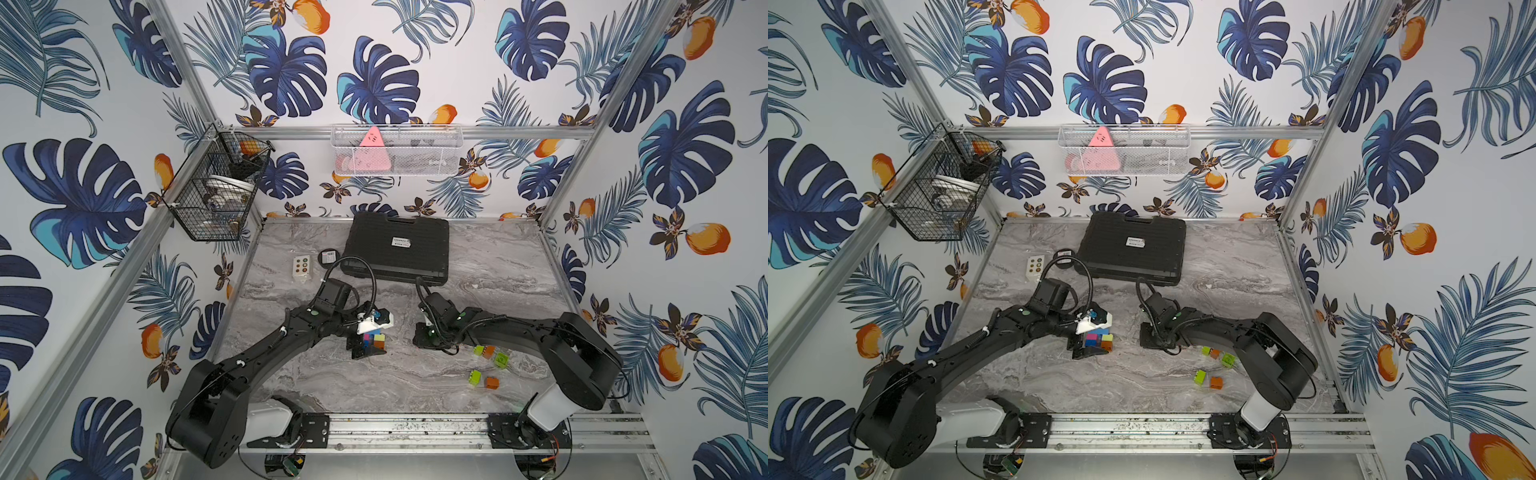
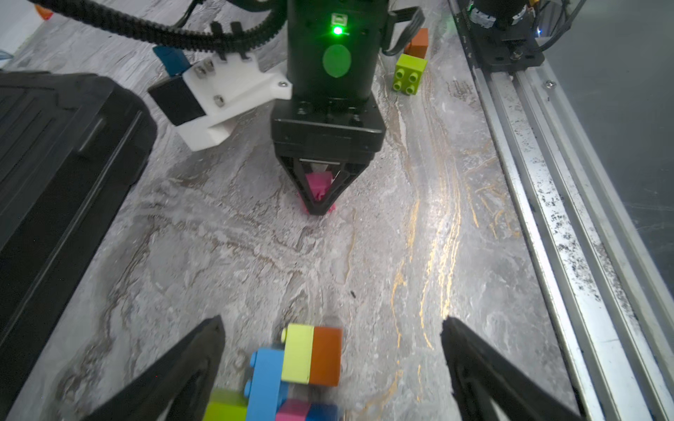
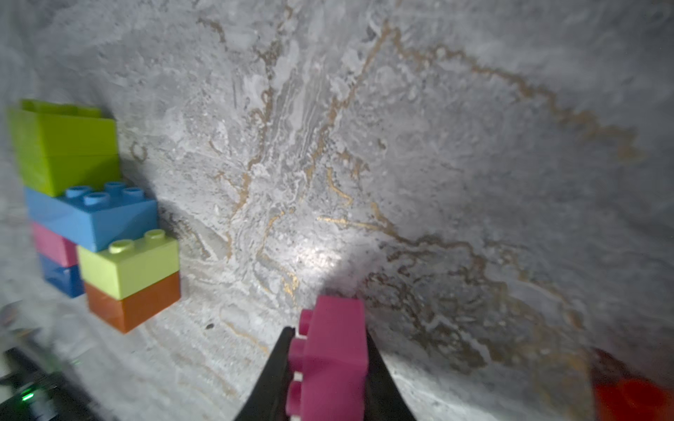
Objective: Assemble the letter h with lego
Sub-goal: Pick up the lego brick from the center of the board.
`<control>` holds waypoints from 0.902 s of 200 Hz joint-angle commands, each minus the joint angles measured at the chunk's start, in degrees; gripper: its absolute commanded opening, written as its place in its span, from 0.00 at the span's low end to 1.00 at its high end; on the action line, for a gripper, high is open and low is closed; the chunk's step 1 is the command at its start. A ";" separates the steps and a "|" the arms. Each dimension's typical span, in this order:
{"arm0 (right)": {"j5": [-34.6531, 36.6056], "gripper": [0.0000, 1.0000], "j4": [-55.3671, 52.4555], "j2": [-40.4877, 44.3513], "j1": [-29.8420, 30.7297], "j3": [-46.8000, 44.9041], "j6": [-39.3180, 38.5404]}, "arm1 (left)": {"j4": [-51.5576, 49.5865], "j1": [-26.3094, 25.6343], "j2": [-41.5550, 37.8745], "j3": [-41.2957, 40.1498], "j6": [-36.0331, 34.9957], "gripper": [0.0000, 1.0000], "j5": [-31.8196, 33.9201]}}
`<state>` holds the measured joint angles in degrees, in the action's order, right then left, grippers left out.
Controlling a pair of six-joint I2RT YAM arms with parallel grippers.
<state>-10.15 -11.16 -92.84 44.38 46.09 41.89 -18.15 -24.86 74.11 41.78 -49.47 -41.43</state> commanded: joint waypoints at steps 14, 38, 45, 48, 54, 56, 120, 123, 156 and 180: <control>-15.02 0.18 15.15 0.49 -3.41 -5.68 6.60 | 12.05 -7.29 3.98 -0.63 7.09 0.93 8.02; -19.41 0.18 23.33 1.40 -5.24 -9.44 9.56 | 15.85 -10.21 6.75 -0.65 9.63 0.90 8.43; -20.56 0.18 24.93 1.86 -5.49 -10.08 10.09 | 16.12 -10.71 7.26 -0.60 9.95 0.89 7.52; -20.91 0.18 25.37 1.93 -5.59 -10.21 10.17 | 16.13 -10.96 7.50 -0.56 10.12 0.89 7.18; -21.49 0.18 26.16 2.28 -5.65 -10.54 10.17 | 16.00 -11.20 7.97 -0.41 10.27 0.88 6.46; -21.62 0.18 26.36 2.43 -5.69 -10.61 10.19 | 15.97 -11.31 8.16 -0.39 10.36 0.88 6.21; -25.13 0.19 33.72 6.76 -5.69 -13.74 9.09 | 17.85 -11.35 9.92 0.32 17.74 0.84 4.14; -25.22 0.20 33.89 6.98 -5.67 -13.84 9.00 | 17.81 -11.26 9.86 0.40 17.99 0.83 4.09; -25.61 0.19 34.53 8.92 -5.65 -14.77 7.94 | 17.07 -9.82 10.53 1.44 20.29 0.72 3.25; -25.92 0.19 33.51 9.60 -5.55 -14.56 7.13 | 16.66 -9.59 10.49 1.46 19.93 0.67 3.00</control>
<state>-35.05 20.73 -83.96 38.74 31.44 50.06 -1.78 -34.70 84.62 42.83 -30.74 -36.77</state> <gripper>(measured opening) 0.267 0.694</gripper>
